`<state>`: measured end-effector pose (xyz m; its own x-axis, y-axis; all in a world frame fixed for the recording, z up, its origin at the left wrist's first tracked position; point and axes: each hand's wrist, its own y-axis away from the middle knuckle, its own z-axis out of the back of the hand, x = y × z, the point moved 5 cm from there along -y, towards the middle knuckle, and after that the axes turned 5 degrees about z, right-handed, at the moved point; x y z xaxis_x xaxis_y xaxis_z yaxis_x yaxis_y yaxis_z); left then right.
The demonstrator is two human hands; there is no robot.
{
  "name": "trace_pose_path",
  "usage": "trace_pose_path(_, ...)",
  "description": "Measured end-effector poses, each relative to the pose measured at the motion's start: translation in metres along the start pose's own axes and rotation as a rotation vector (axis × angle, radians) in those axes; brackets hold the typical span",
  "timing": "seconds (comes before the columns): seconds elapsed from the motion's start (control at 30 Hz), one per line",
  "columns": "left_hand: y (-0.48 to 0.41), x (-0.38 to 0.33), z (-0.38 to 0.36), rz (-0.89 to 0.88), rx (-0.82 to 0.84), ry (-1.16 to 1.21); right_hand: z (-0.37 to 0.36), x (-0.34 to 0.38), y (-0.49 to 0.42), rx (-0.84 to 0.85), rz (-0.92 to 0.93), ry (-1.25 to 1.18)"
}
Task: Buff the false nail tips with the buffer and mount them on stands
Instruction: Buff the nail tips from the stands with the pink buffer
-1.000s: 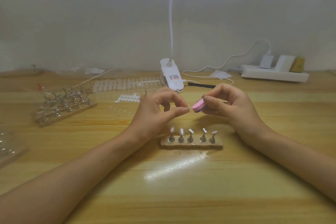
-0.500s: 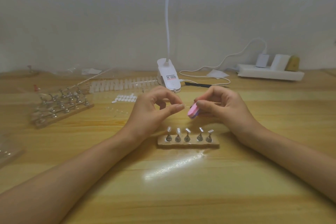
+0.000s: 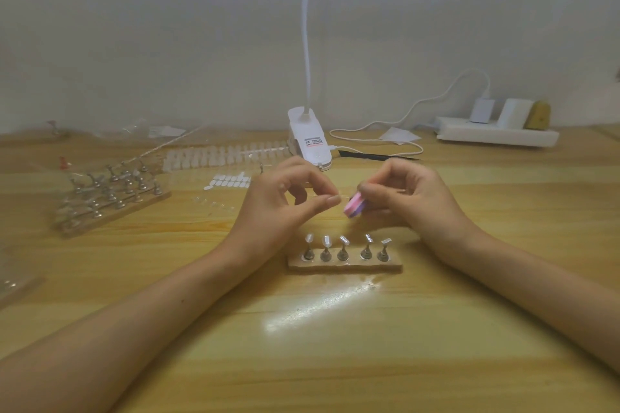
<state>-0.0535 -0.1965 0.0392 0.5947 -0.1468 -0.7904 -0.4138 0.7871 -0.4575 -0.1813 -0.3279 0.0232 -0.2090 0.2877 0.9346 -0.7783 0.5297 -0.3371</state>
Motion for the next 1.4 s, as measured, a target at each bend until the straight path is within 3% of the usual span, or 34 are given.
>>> trace_pose_path(0.07,0.0,0.0,-0.001,-0.006,0.006,-0.013,-0.009,0.0,0.003,0.108,-0.004,0.031)
trace_pose_path(0.2,0.0,-0.001,-0.003,-0.005,0.034,0.011,0.002,-0.001,0.0,-0.036,-0.013,-0.011)
trace_pose_path(0.53,0.0,-0.003,-0.004,-0.017,0.053,-0.018,-0.006,0.001,0.004,0.085,-0.005,0.024)
trace_pose_path(0.67,-0.001,0.0,-0.005,-0.001,0.079,0.003,0.006,0.0,0.0,-0.073,0.005,-0.002)
trace_pose_path(0.8,-0.002,0.0,-0.004,-0.005,0.069,-0.006,-0.008,0.002,0.004,0.082,0.008,0.039)
trace_pose_path(0.9,-0.001,0.001,-0.007,0.004,0.119,0.021,0.004,0.002,0.002,-0.053,0.007,0.004)
trace_pose_path(1.03,-0.002,0.001,-0.003,0.004,0.056,0.006,-0.008,0.004,0.005,0.092,0.0,0.064)
trace_pose_path(1.17,-0.002,0.003,-0.004,0.027,0.062,0.031,0.001,0.003,0.002,-0.032,0.007,-0.001)
trace_pose_path(1.27,-0.001,0.002,-0.003,0.038,0.044,0.027,-0.007,0.003,0.005,0.066,0.002,0.022)
trace_pose_path(1.4,-0.001,0.002,-0.005,0.054,0.085,0.059,0.001,0.002,0.002,-0.028,0.003,-0.003)
